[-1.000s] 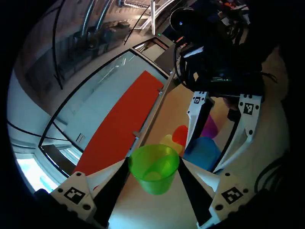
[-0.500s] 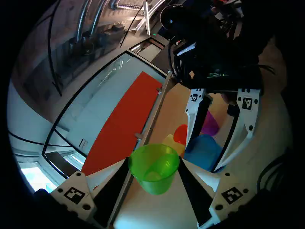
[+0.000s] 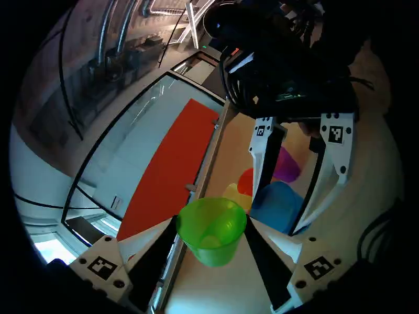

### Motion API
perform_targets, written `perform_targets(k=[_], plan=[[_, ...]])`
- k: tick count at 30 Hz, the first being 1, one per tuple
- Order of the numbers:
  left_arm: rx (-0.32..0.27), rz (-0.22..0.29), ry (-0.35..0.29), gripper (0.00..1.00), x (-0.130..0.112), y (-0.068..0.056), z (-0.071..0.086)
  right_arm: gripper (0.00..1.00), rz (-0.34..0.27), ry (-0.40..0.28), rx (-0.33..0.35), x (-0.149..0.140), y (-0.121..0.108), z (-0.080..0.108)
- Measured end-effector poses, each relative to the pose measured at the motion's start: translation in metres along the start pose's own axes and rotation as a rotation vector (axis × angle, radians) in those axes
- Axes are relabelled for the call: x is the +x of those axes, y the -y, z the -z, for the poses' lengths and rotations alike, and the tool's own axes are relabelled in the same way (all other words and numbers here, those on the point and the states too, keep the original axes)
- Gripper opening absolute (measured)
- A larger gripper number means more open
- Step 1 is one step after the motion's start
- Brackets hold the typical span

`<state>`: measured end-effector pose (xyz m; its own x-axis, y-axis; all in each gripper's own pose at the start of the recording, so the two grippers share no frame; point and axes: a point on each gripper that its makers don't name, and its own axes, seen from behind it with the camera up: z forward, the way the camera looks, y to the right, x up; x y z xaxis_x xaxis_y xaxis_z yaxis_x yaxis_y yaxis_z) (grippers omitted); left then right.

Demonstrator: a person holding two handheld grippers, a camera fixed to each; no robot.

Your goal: Pour water

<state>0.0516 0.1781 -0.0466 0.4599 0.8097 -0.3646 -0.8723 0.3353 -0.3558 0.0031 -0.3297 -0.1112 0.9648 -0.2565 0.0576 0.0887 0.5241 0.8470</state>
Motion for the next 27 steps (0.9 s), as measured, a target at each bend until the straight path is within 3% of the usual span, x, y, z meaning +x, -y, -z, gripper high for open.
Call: perform_targets(k=[27], plan=[[0.0,-0.087,0.004,0.88,0.008,-0.0007,0.0021,0.95,-0.001,-0.006,-0.006,-0.0013,-0.0033,0.0031]])
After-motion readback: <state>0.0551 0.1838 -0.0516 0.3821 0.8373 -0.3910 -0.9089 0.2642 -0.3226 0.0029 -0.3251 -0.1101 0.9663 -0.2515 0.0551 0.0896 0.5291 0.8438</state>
